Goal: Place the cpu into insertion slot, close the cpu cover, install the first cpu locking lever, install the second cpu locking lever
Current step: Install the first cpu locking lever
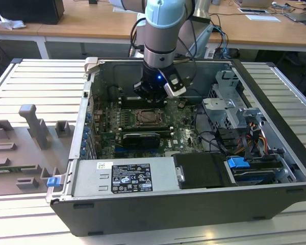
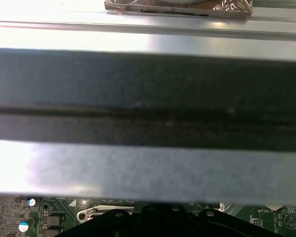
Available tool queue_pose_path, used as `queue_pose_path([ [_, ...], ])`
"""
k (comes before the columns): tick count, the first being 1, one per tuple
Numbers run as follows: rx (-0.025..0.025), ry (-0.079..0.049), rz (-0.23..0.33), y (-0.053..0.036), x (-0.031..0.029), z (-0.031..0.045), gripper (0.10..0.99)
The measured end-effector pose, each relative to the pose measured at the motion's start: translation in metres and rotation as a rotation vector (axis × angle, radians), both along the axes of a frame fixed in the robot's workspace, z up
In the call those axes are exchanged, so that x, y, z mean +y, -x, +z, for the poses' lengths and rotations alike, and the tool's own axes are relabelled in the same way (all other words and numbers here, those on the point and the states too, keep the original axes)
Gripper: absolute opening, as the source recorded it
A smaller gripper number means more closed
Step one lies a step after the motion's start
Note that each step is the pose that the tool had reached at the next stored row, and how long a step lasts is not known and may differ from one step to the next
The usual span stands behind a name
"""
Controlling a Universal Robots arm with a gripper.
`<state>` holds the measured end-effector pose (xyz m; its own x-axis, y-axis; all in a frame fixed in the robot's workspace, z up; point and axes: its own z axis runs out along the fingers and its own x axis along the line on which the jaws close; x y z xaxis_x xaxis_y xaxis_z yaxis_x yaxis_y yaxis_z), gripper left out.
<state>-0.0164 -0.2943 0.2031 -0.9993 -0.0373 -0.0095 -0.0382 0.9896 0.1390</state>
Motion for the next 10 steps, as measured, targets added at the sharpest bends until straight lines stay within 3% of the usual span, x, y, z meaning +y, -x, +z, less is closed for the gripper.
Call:
queue_pose_path([
  [10,0.0000,-0.001,-0.004,0.0001,0.0000,-0.0019,0.106],
])
